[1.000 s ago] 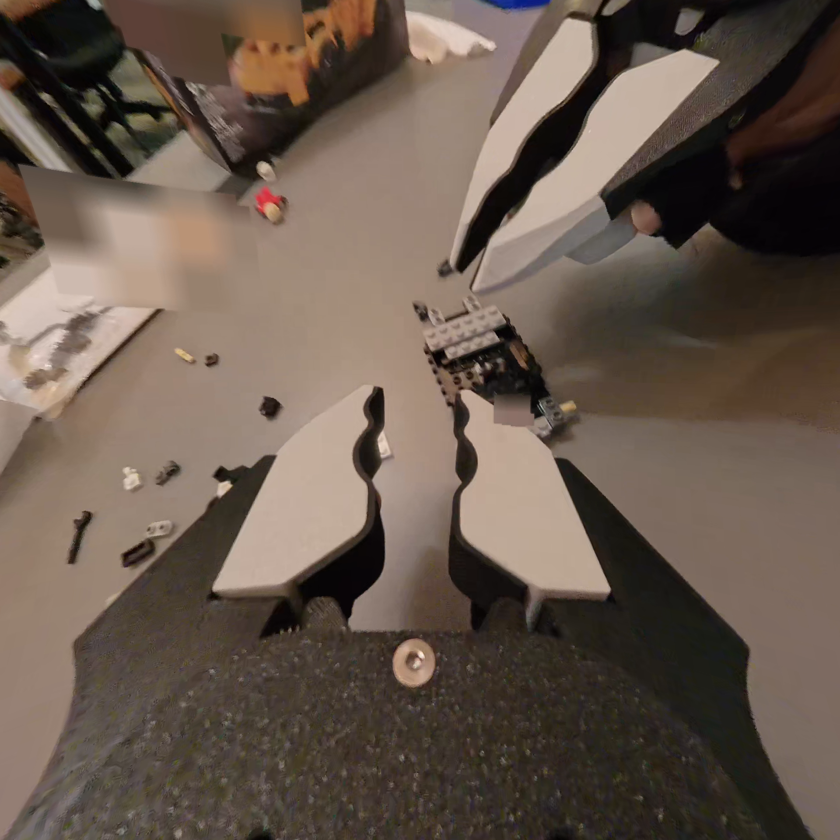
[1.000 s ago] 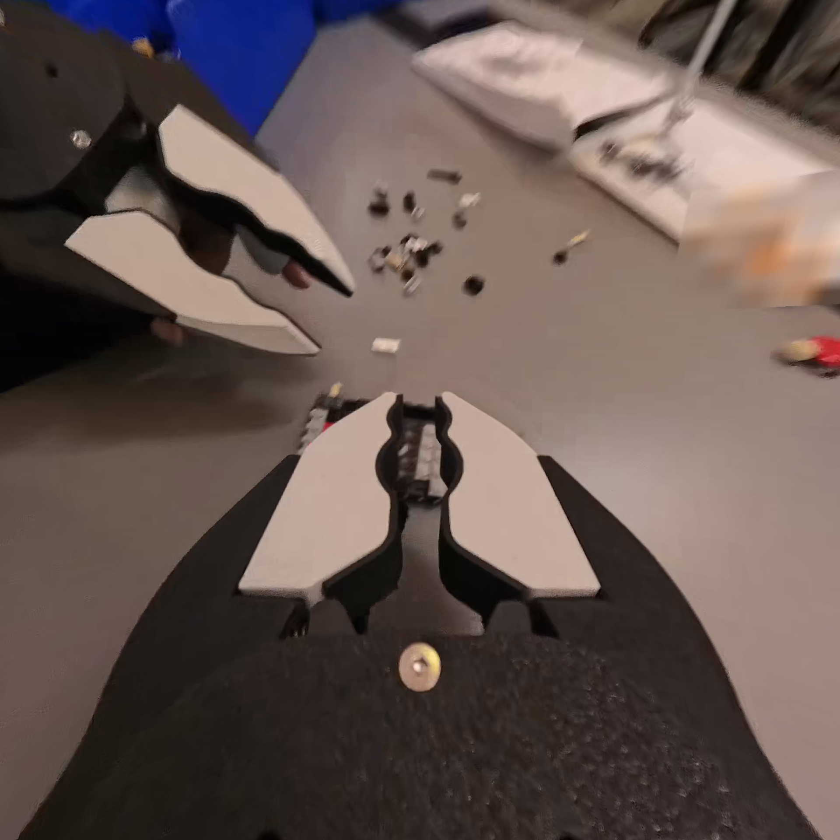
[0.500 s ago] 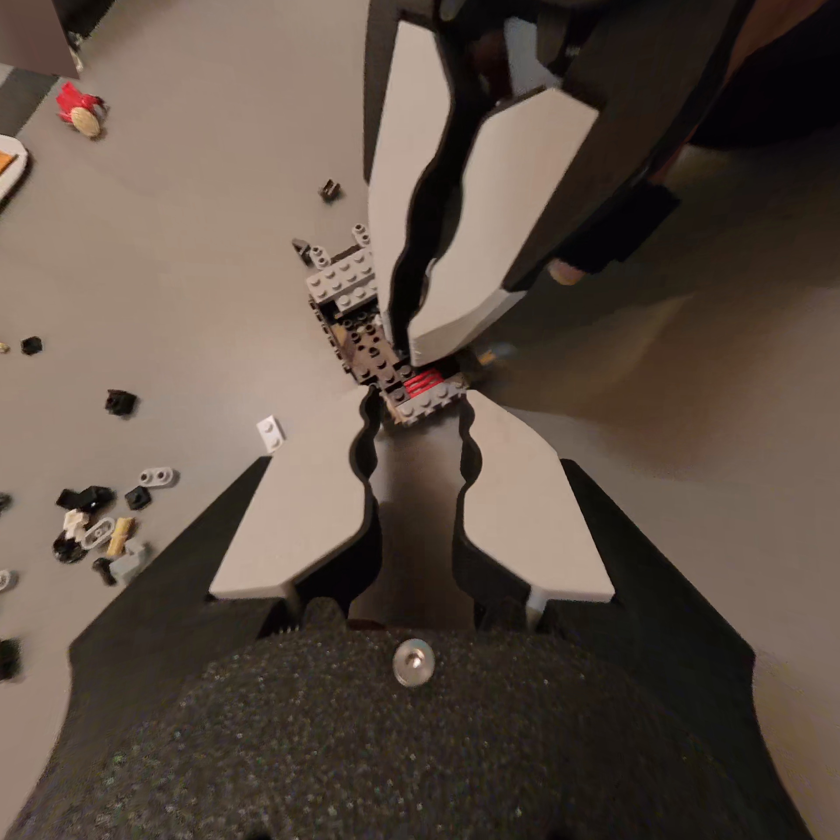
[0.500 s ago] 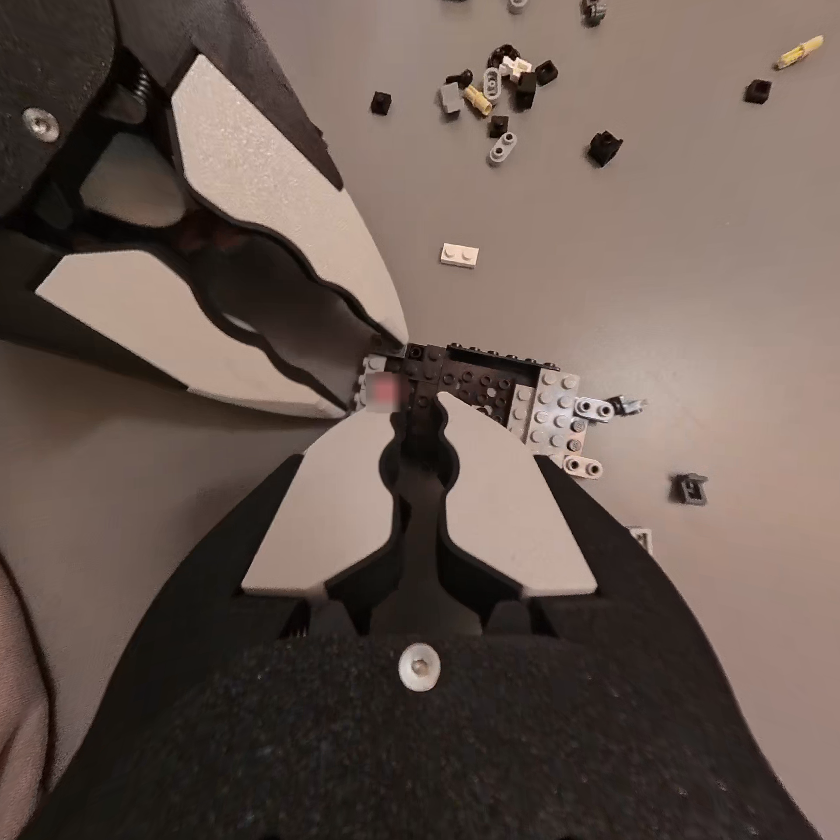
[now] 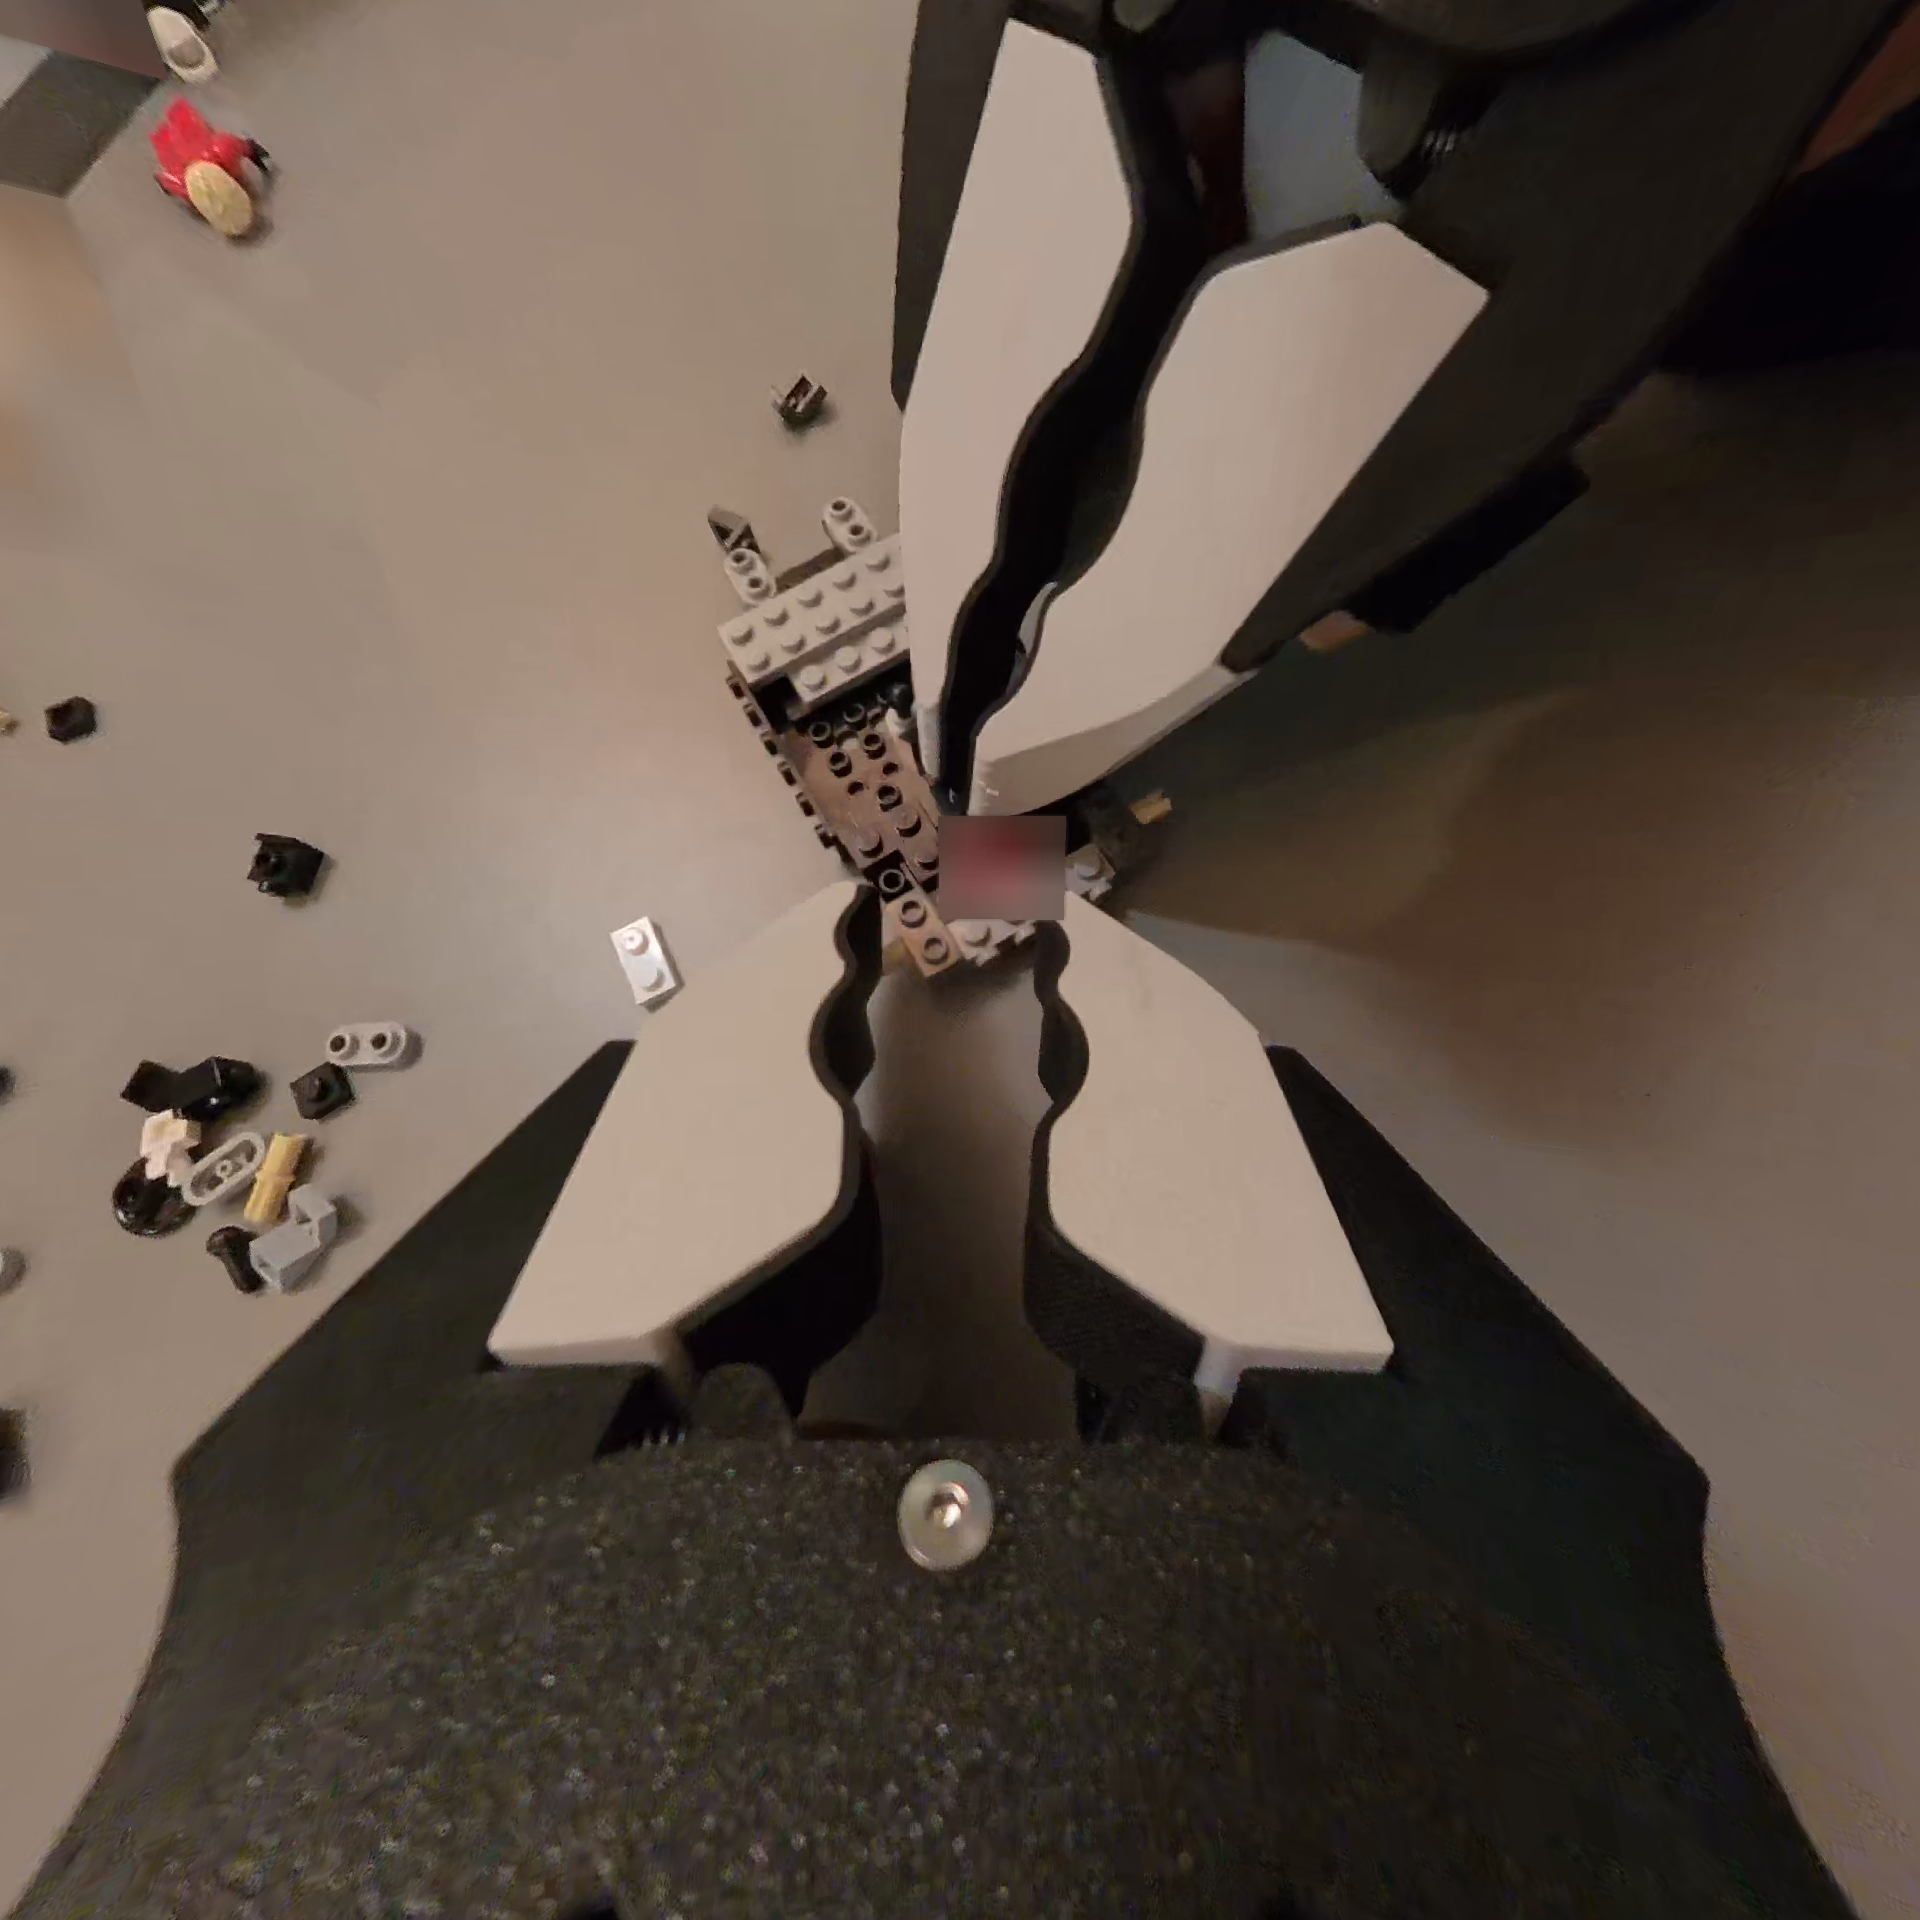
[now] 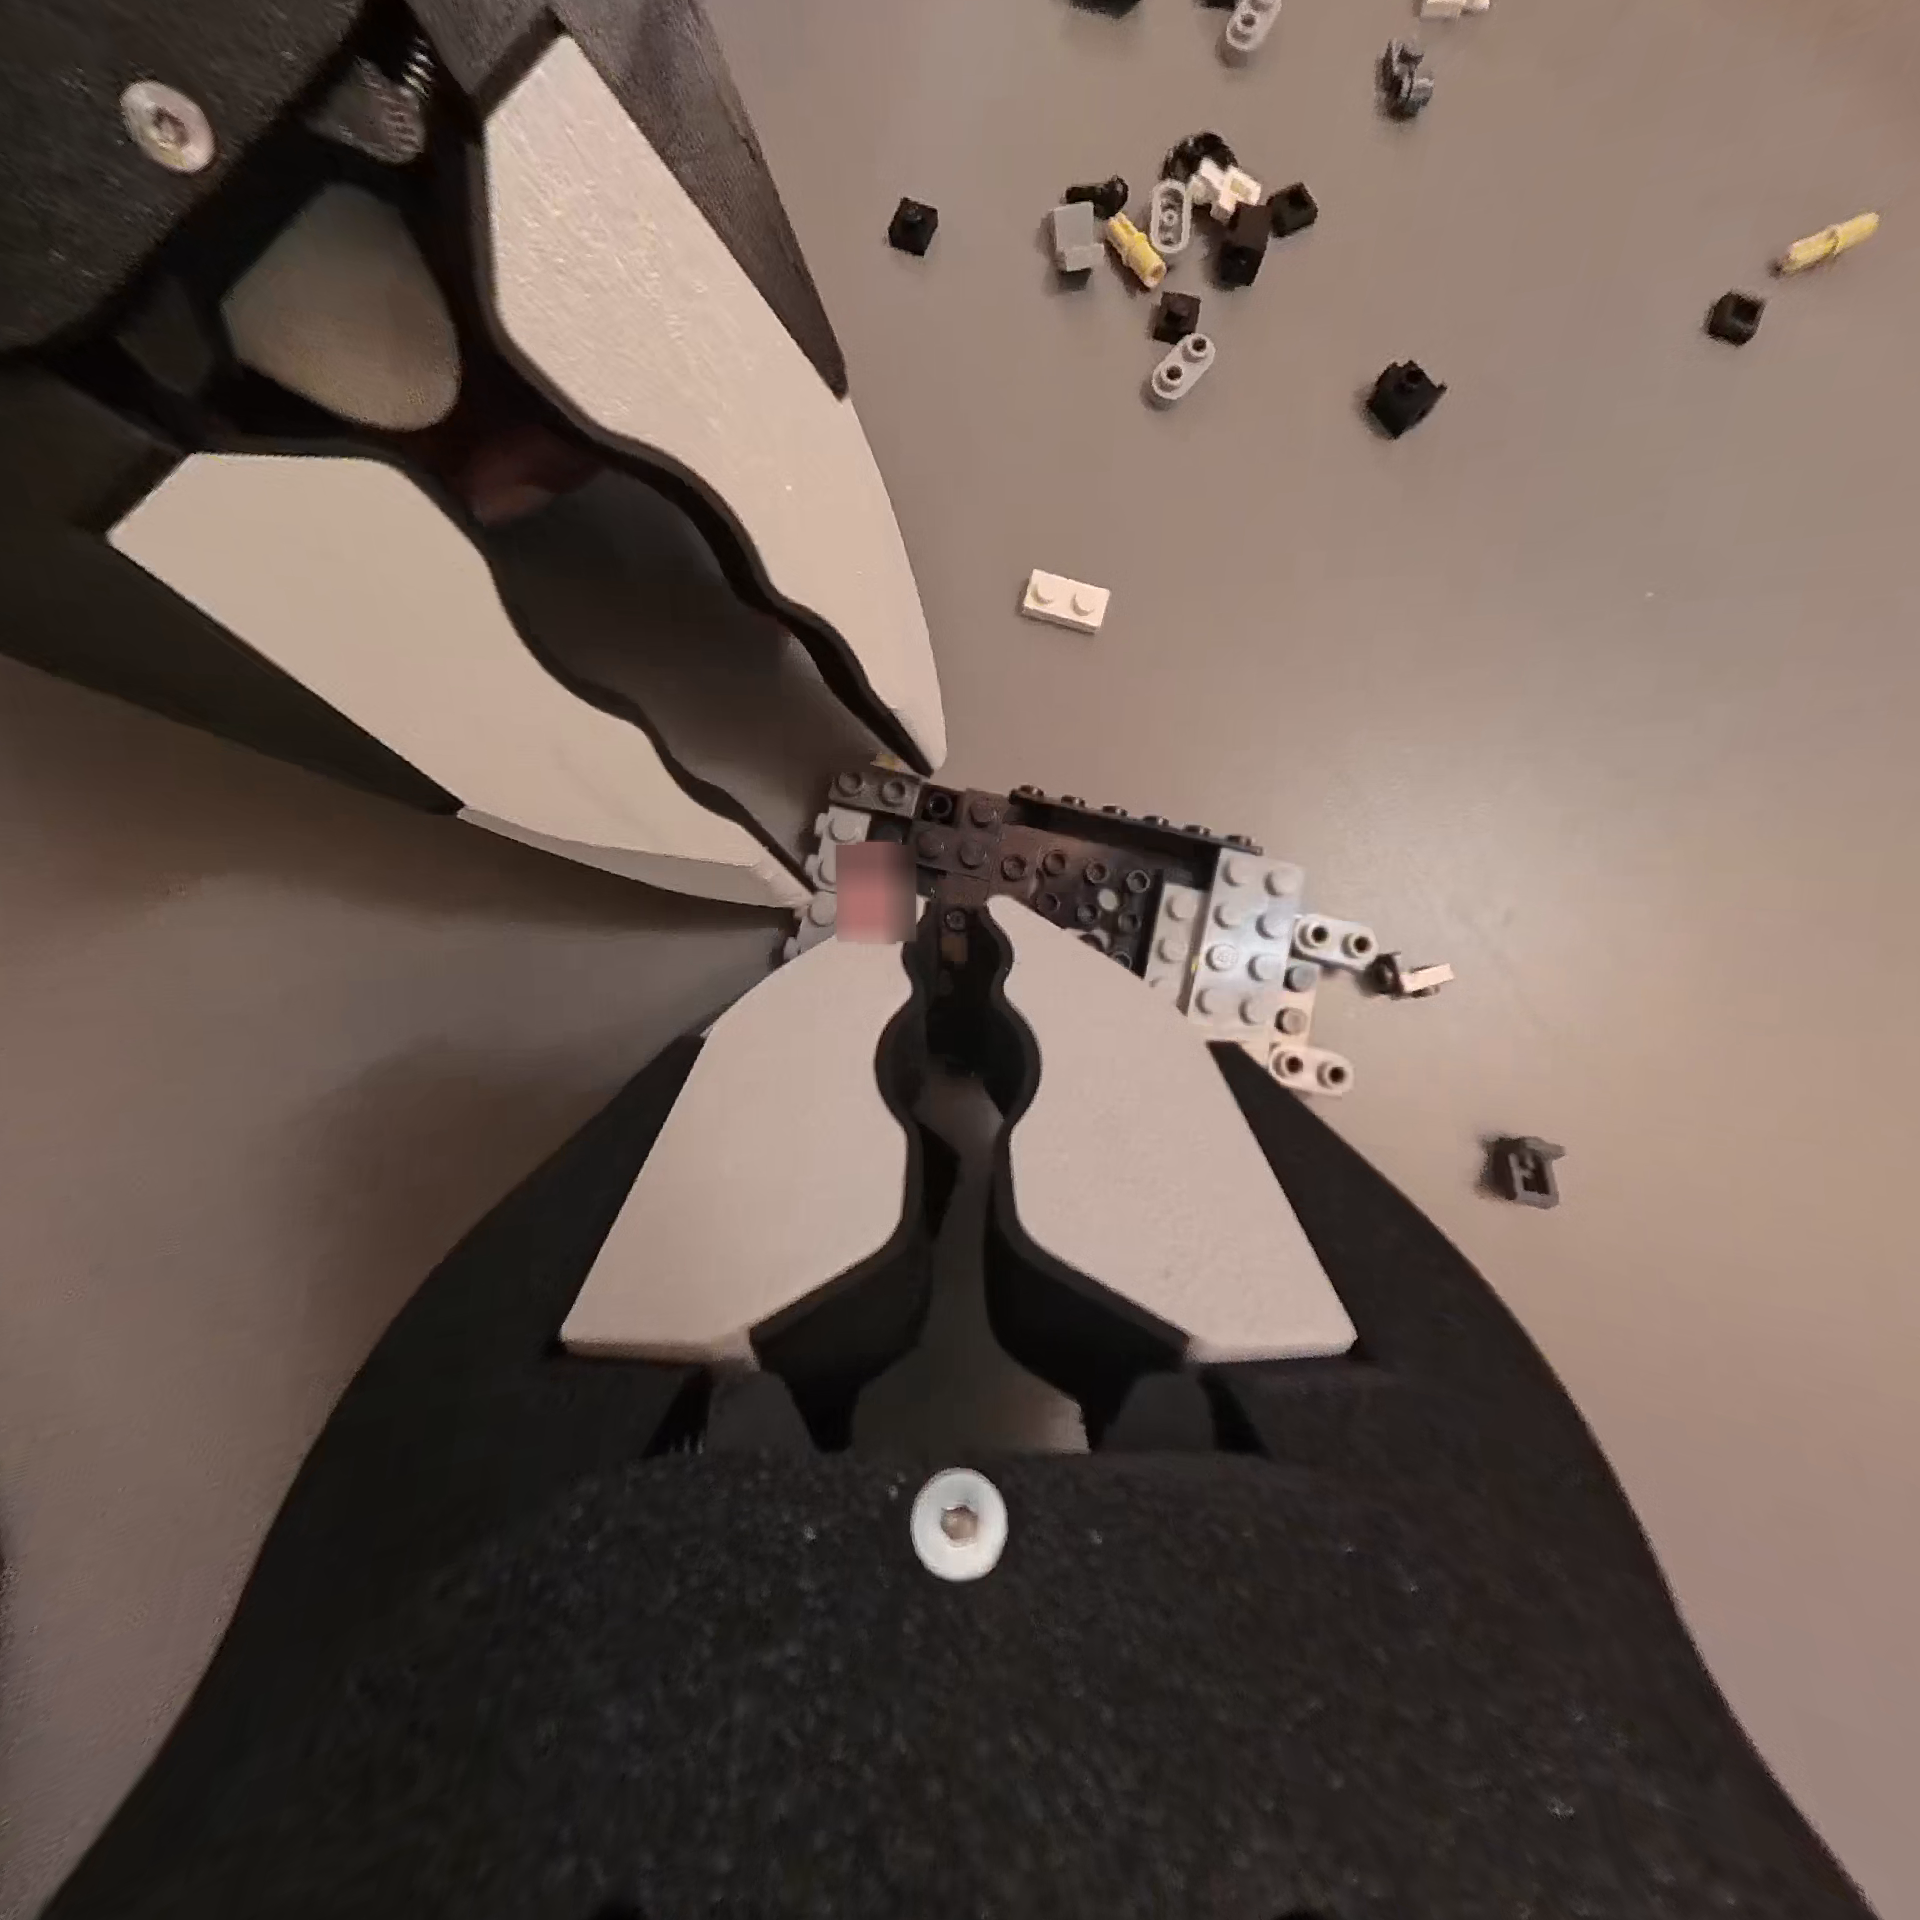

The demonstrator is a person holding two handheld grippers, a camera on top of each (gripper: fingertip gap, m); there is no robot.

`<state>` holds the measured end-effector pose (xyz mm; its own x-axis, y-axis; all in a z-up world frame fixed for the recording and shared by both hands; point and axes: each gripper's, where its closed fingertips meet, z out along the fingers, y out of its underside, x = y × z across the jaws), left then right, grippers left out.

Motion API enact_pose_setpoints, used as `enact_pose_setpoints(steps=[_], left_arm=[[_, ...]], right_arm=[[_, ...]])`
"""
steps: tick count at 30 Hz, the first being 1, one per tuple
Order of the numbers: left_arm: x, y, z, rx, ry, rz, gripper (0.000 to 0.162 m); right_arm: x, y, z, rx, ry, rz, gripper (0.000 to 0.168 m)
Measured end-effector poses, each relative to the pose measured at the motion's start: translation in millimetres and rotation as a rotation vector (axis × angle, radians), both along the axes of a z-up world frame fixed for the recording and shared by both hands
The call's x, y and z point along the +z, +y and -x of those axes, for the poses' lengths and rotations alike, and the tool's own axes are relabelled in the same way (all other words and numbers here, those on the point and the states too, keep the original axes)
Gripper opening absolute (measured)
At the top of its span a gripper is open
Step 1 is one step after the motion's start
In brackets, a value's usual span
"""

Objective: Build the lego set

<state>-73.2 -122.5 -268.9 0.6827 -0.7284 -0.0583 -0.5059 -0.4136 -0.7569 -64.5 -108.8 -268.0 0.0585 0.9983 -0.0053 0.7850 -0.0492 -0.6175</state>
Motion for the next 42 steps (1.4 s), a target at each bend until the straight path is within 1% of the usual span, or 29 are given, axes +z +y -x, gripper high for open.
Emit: enact_pose_setpoints(steps=[3,5,7,9,11,14,16,19,23,28,32,35,38,40,42], left_arm=[[-1,-2,-1,0.001,-0.029,0.038,0.029],[-1,-3,-3,0.001,-0.042,0.054,0.028],[-1,2,0,0.035,-0.029,0.033,0.027],[-1,-2,-3,0.009,-0.044,0.049,0.027],[-1,-1,-1,0.015,-0.041,0.047,0.027],[-1,-1,-2,0.013,-0.044,0.051,0.027],[-1,-2,-3,0.006,-0.041,0.051,0.027],[-1,-2,-3,0.006,-0.04,0.049,0.027],[-1,-3,-4,0.001,-0.033,0.042,0.027],[-1,-3,-4,0.002,-0.035,0.043,0.026],[-1,-3,-4,0.004,-0.042,0.046,0.026],[-1,-3,-4,0.007,-0.046,0.05,0.026],[-1,-3,-4,0.009,-0.048,0.052,0.026],[-1,-4,-4,0.004,-0.048,0.058,0.027],[-1,-2,-5,0.016,-0.049,0.052,0.025]], right_arm=[[1,-2,0,0.018,0.069,0.016,0.005],[2,-3,-1,0.023,0.117,0.039,0.001],[12,-19,4,0.059,0.197,0.147,0.0],[8,-8,2,0.04,0.183,0.038,0.0],[21,1,0,-0.015,0.256,0.1,0.0],[20,11,-6,-0.021,0.205,0.058,0.0],[15,4,-5,0.023,0.158,0.065,0.011],[6,-4,0,0.082,0.08,0.049,0.014],[0,-3,3,0.118,-0.002,0.024,0.01],[-1,-2,3,0.159,-0.108,0.042,0.006],[-1,-2,4,0.165,-0.084,0.037,0.005],[0,-1,4,0.151,-0.018,0.011,0.005],[1,-1,5,0.119,0.053,0.045,0.005],[2,-1,5,0.115,0.083,0.045,0.0],[5,-13,6,0.133,0.13,0.146,0.0]])
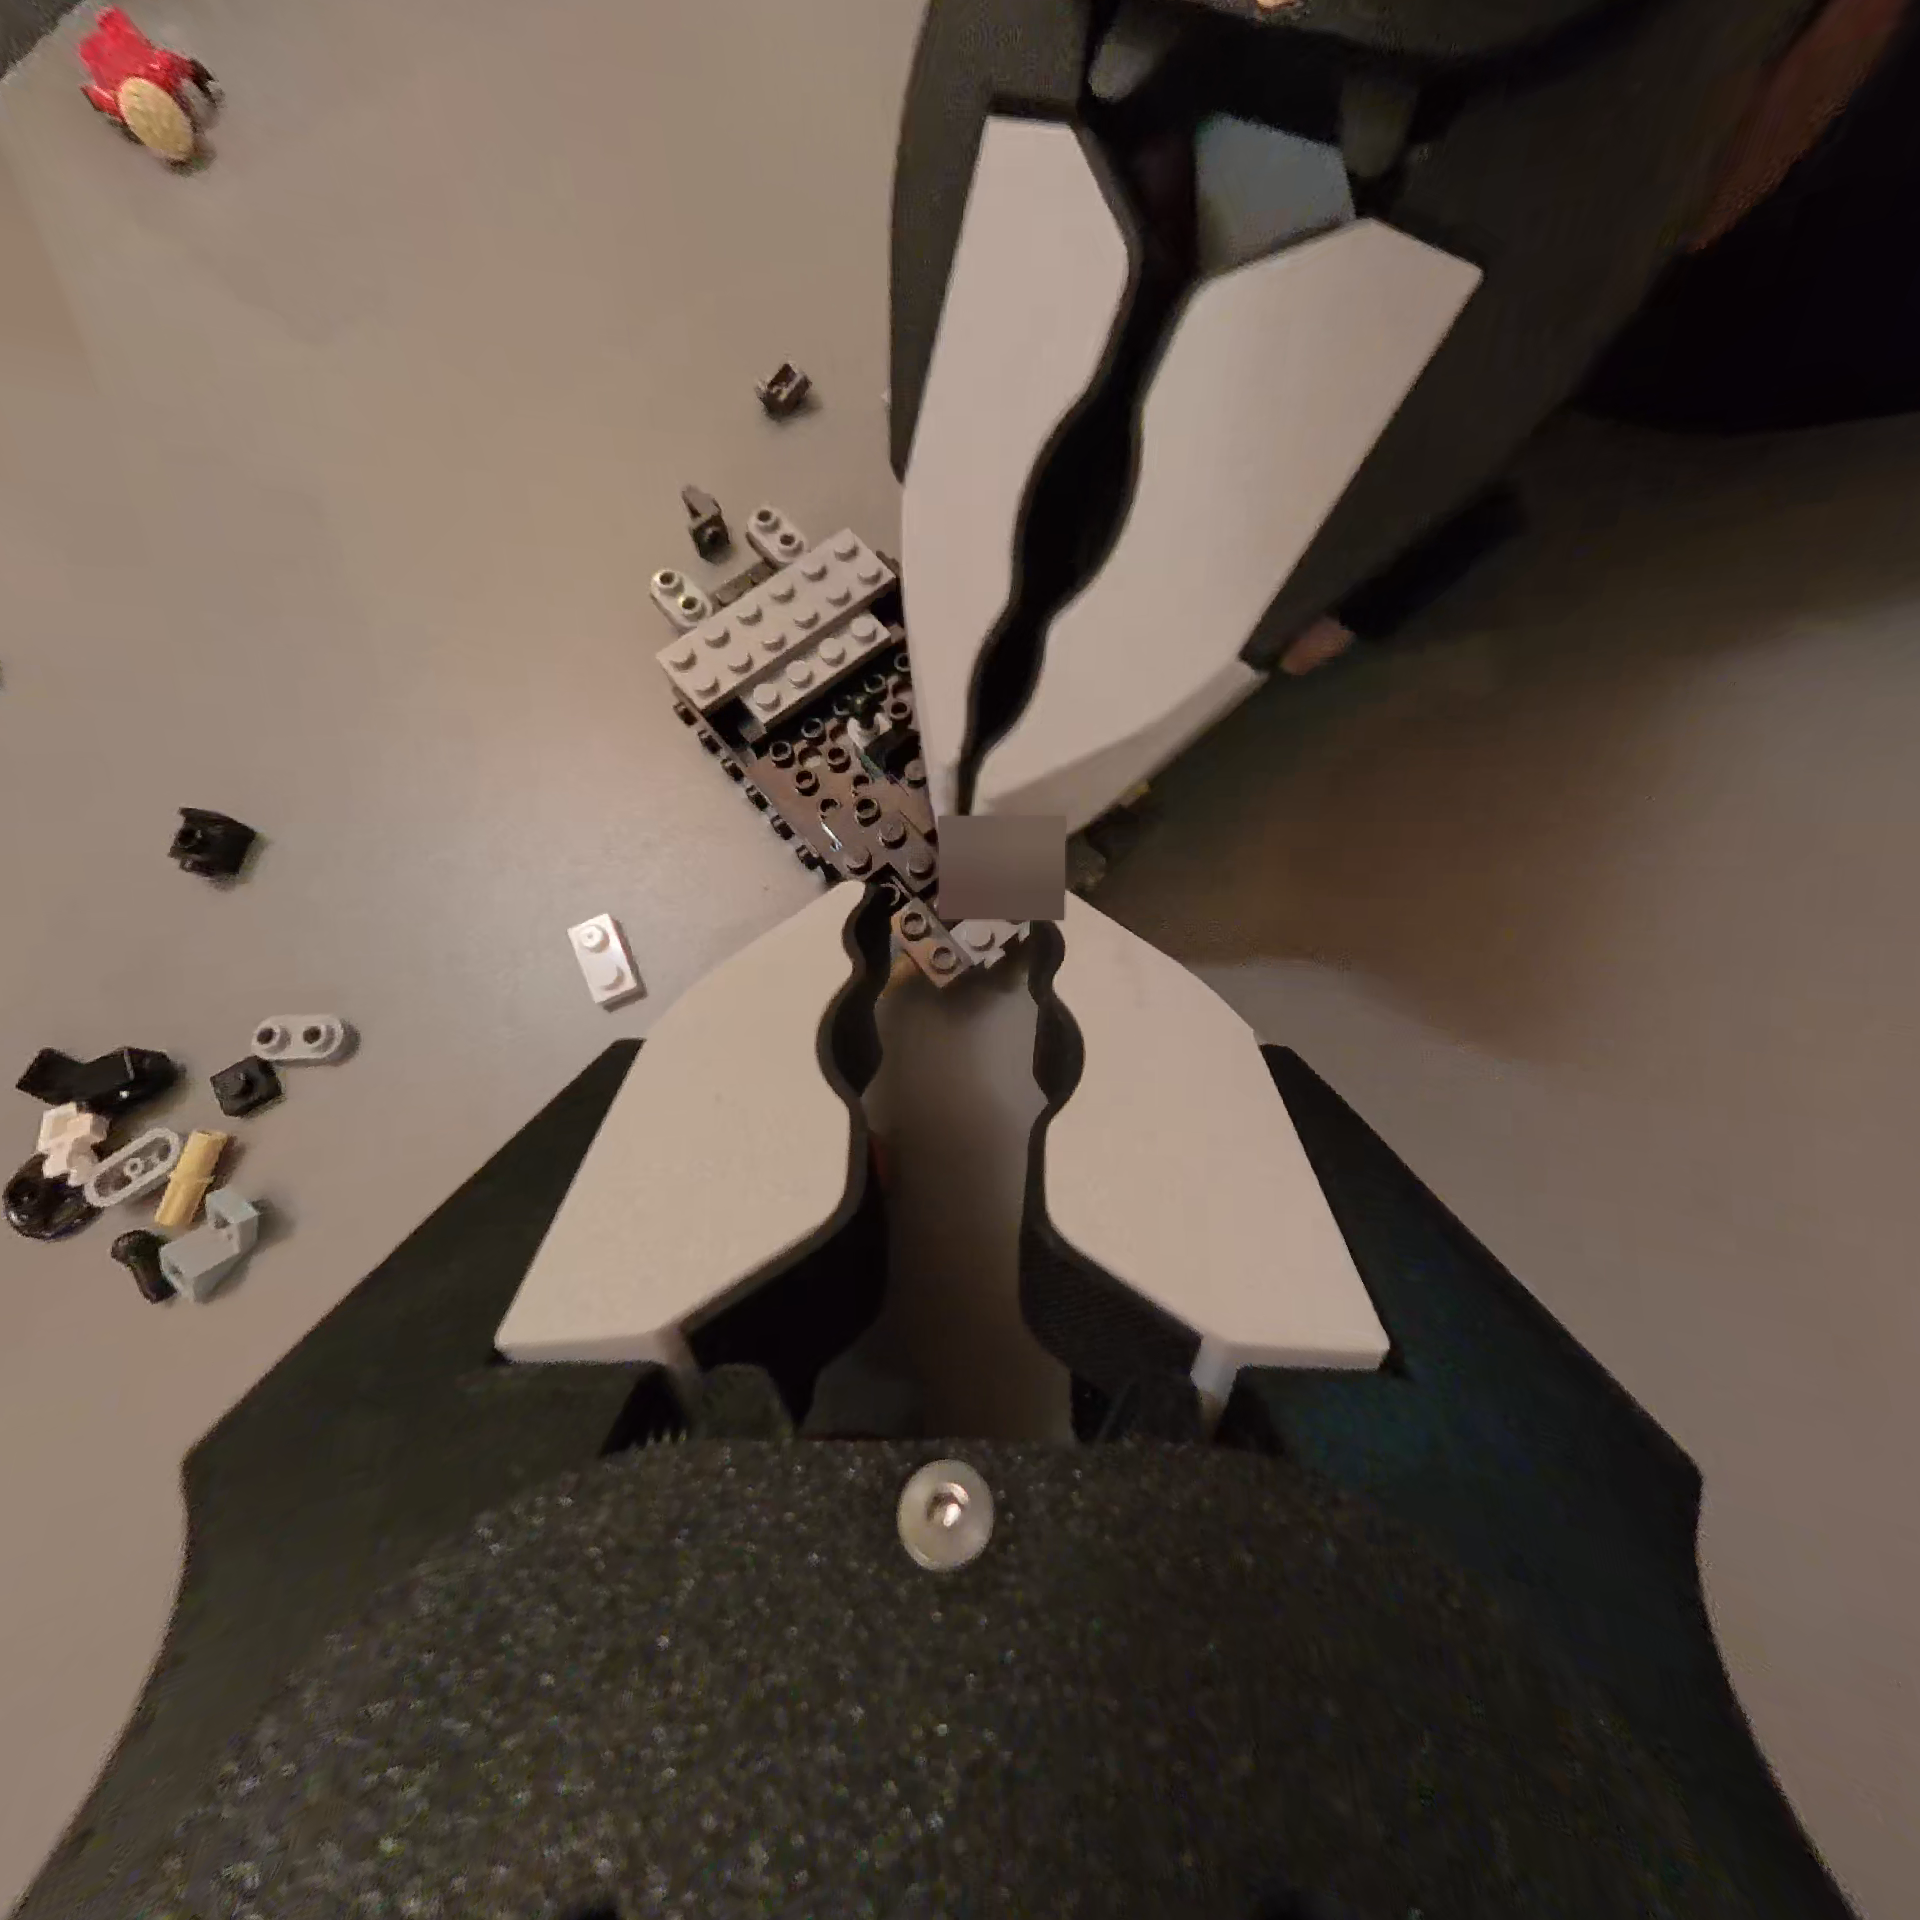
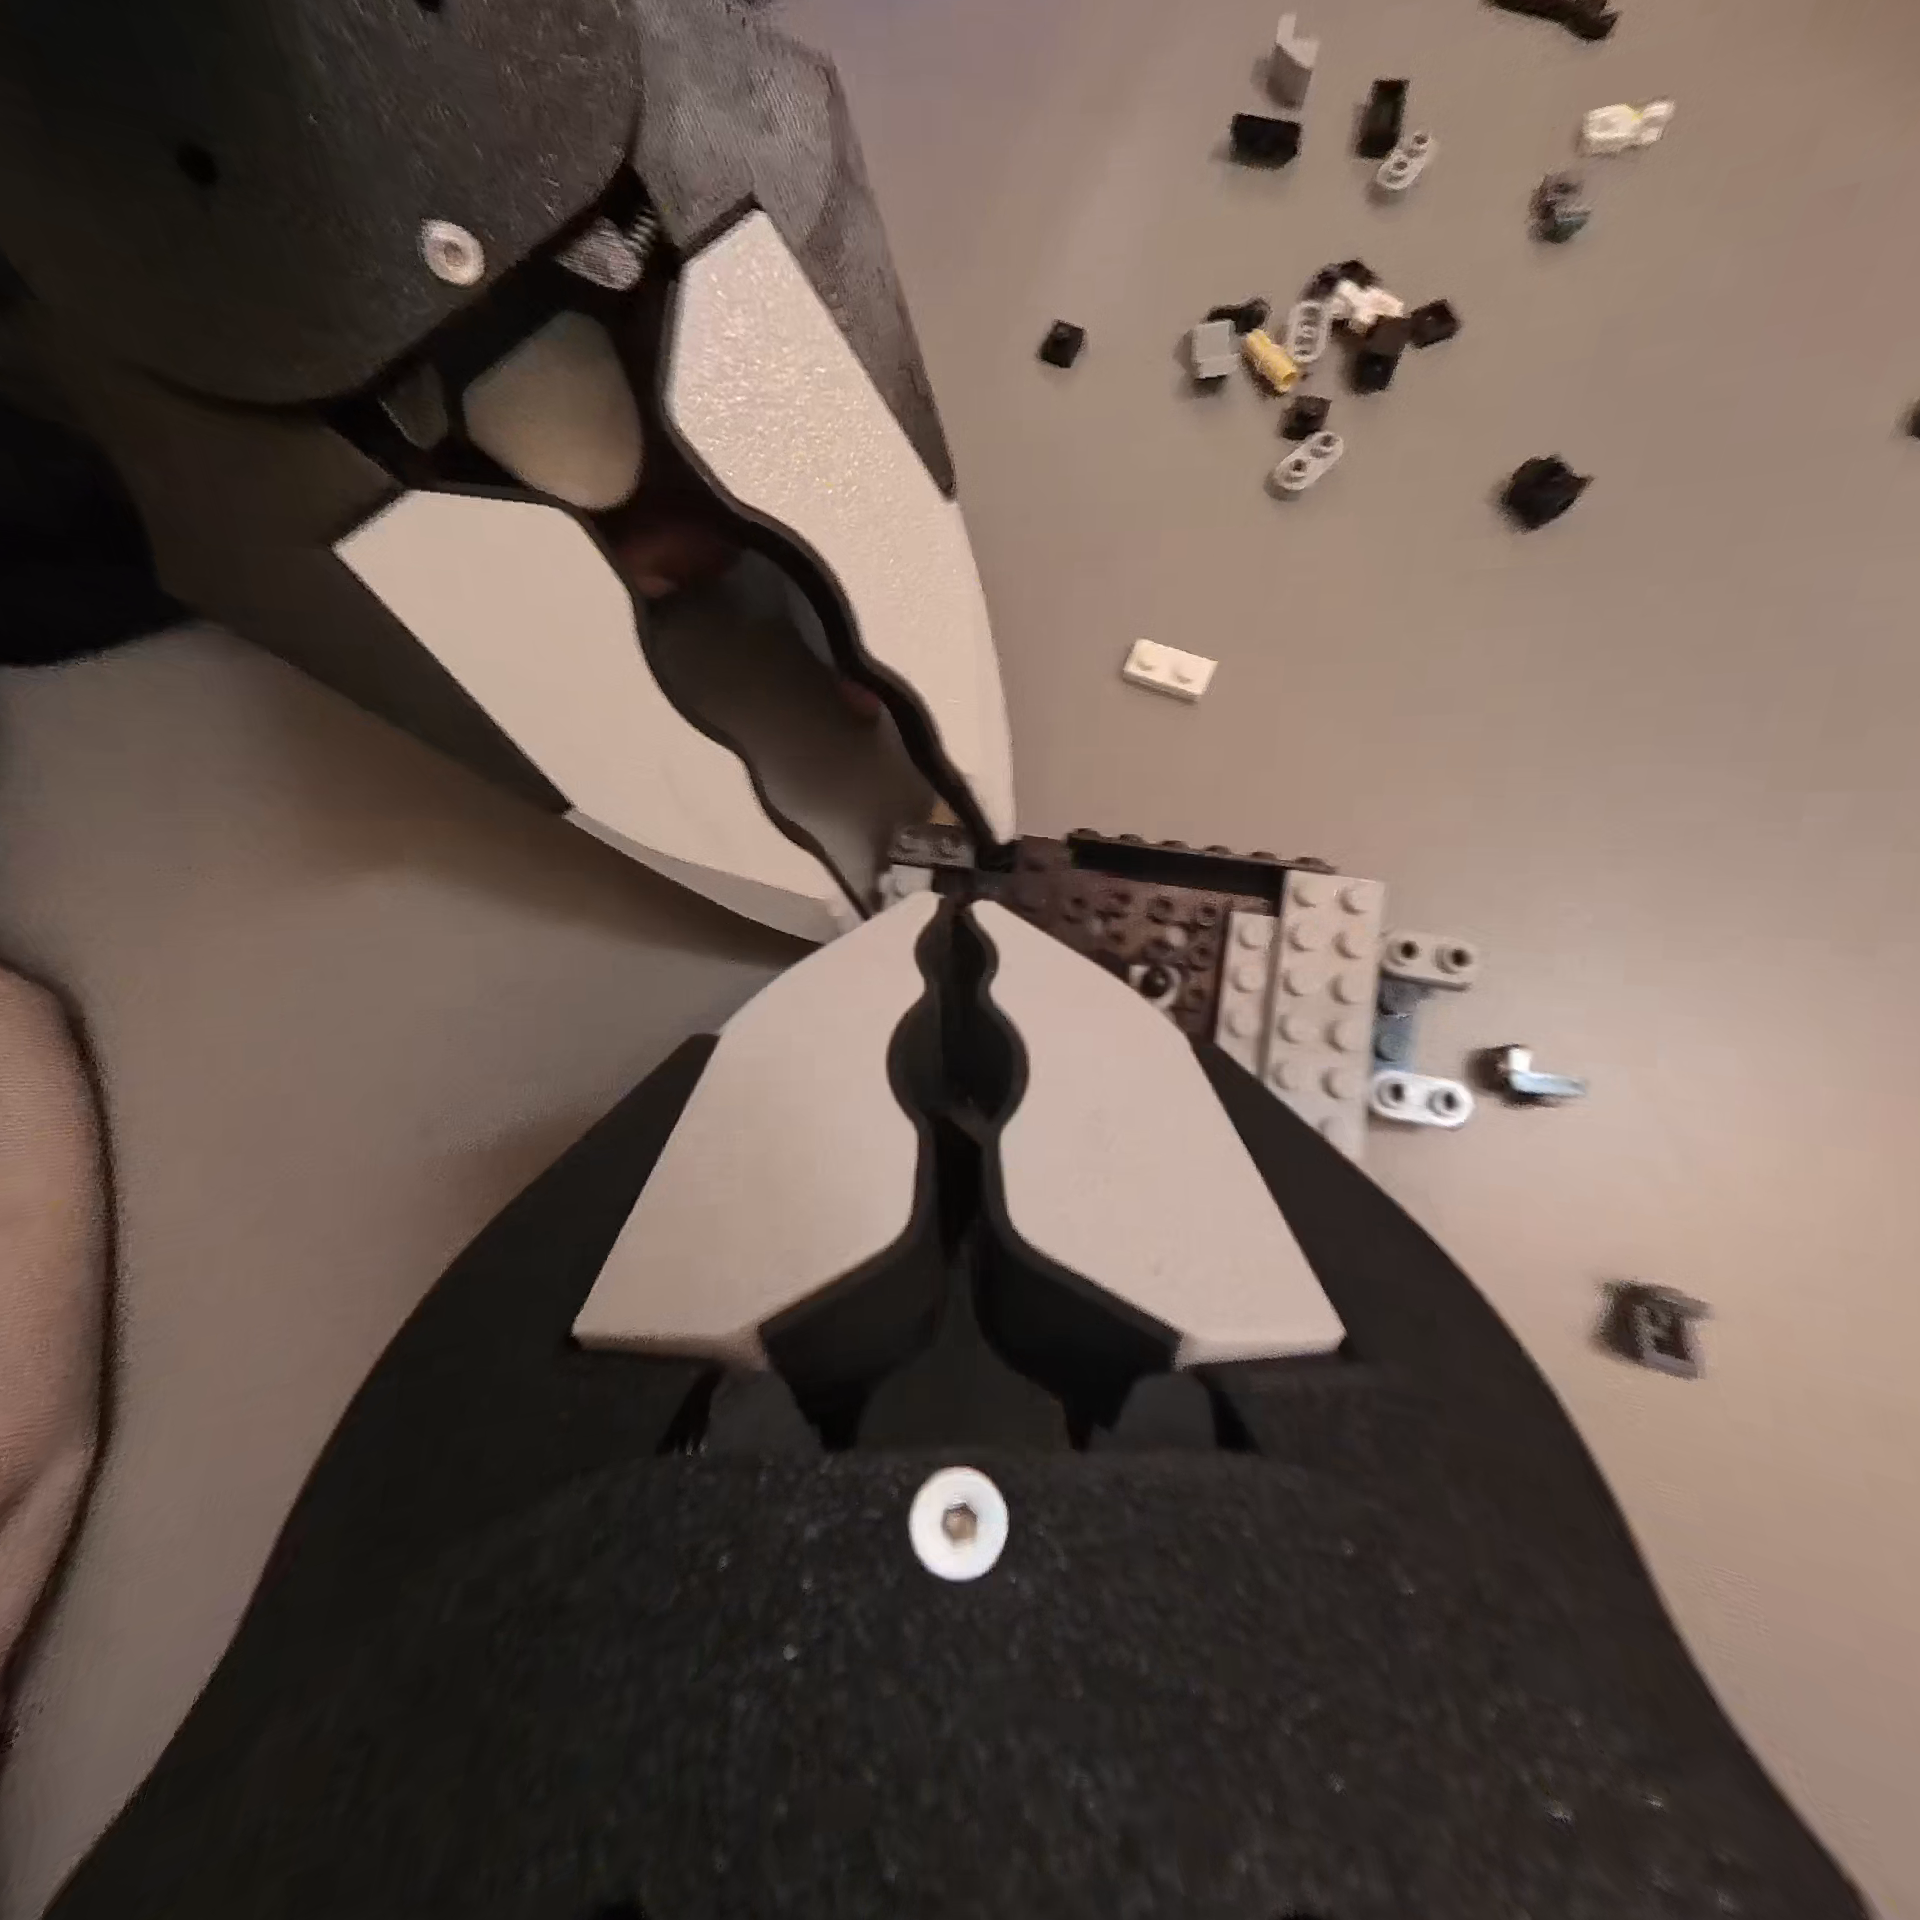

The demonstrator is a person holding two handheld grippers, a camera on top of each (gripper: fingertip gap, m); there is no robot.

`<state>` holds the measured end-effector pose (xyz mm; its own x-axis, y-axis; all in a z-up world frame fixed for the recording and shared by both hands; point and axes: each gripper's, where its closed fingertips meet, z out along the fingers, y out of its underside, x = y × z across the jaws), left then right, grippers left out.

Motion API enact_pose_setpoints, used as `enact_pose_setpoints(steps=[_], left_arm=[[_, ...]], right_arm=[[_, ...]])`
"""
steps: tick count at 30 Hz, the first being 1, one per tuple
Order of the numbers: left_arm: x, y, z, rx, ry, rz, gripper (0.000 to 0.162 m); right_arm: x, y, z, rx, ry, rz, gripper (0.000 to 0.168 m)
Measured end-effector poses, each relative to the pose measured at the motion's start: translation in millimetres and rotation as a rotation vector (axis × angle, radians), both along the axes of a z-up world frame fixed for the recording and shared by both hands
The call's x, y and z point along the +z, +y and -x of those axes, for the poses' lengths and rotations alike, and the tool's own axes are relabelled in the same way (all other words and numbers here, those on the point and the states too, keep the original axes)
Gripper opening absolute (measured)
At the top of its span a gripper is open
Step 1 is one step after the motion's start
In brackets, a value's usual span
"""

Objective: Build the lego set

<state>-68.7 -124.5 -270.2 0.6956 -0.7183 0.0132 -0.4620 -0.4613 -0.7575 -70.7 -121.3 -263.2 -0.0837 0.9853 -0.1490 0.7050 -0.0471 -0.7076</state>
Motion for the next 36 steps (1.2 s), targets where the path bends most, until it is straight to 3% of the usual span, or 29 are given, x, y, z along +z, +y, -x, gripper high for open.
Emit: enact_pose_setpoints(steps=[2,6,10,19,36], left_arm=[[0,0,0,-0.008,0.003,-0.005,0.025],[0,-1,0,-0.008,-0.003,0.0,0.026],[0,-1,-1,-0.019,-0.003,-0.002,0.025],[2,-3,-2,-0.034,-0.004,-0.005,0.022],[-1,-3,12,0.011,0.028,0.049,0.025]], right_arm=[[-1,-1,0,0.008,0.019,-0.061,0.0],[14,9,0,-0.055,0.093,-0.013,0.0],[9,18,-4,-0.006,0.029,-0.138,0.012],[-5,8,3,0.108,-0.157,-0.175,0.021],[-6,8,16,0.043,-0.278,-0.053,0.014]])
